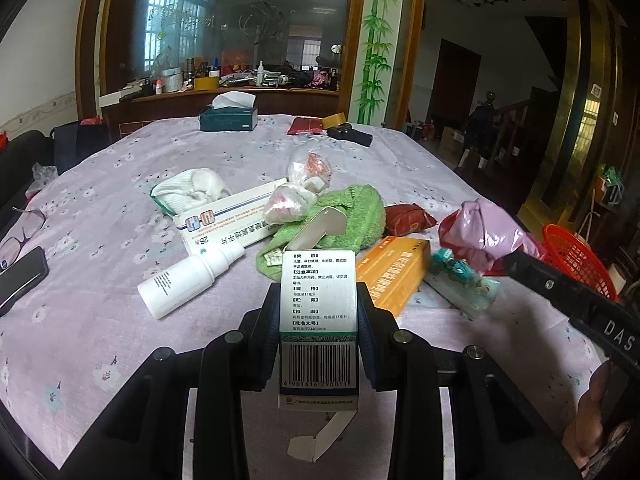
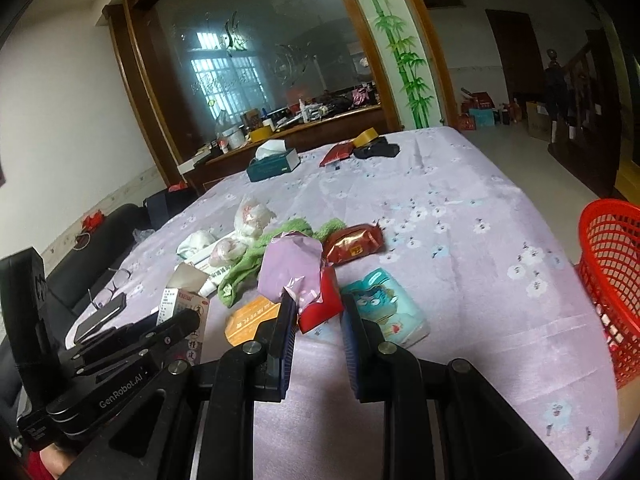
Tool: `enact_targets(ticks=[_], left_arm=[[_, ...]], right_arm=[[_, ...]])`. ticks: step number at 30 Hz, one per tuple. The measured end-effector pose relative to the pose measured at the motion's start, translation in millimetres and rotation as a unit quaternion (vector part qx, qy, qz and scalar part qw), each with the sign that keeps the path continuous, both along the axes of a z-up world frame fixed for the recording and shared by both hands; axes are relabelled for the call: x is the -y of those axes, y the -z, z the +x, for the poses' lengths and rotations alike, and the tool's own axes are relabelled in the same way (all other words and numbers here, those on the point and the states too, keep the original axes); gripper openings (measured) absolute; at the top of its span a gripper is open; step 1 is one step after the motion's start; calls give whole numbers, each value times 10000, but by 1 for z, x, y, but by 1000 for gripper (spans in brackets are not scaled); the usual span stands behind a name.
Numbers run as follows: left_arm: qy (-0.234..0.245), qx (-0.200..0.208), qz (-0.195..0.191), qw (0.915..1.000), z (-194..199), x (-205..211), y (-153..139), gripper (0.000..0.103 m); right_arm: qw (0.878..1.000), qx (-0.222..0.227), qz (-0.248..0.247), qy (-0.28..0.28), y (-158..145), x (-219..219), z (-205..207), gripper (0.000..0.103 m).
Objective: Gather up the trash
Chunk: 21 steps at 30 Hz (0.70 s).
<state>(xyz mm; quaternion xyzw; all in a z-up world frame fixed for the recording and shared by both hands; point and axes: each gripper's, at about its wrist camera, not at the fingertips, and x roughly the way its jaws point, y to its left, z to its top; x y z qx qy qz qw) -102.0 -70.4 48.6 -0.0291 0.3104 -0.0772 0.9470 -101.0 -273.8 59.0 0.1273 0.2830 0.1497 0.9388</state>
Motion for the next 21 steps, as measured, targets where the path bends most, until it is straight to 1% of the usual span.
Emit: enact_targets(ticks=[12,21], left_arm=[[123,71,83,9999,-6,12,-11,33],[325,97,105,9994,-5,28,-20,33]], right_arm=[[9998,69,197,20,-12,15,-12,24],[9992,121,303,211,-18,34,-22,24]])
